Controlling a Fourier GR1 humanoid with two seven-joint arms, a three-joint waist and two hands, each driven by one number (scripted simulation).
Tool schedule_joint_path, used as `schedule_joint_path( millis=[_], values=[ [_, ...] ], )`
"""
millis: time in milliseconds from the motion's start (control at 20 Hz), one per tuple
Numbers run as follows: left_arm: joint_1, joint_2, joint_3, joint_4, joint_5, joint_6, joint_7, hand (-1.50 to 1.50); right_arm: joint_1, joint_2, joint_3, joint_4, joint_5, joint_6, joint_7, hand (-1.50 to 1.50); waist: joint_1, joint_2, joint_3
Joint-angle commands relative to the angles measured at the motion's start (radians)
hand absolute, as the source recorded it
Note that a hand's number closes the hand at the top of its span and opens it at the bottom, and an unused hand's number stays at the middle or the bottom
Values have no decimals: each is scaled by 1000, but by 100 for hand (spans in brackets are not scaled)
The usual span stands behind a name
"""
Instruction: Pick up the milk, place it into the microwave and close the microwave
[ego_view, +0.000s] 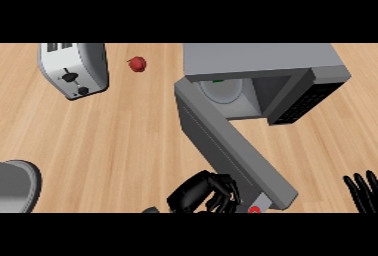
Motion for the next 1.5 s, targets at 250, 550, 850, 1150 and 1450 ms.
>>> schedule_joint_path(
  millis=[250,550,850,1150,1450],
  values=[
    [-206,-10,-204,80,170,320,39,150,53,-67,22,-254,-119,54,121,-150,-56,8,-1],
    [-315,-10,-200,81,295,459,39,150,28,-87,56,-305,-138,34,203,-150,-81,21,-3],
    [-446,-11,-155,177,397,540,19,150,47,-101,45,-371,-188,14,249,-150,-114,28,-1],
    [-554,-11,-119,248,487,612,-17,150,42,-112,57,-426,-232,-25,319,-150,-122,35,-1],
    [-649,-11,-68,345,597,589,-45,150,19,-122,63,-445,-252,-37,349,-150,-143,52,1]
  ],
)
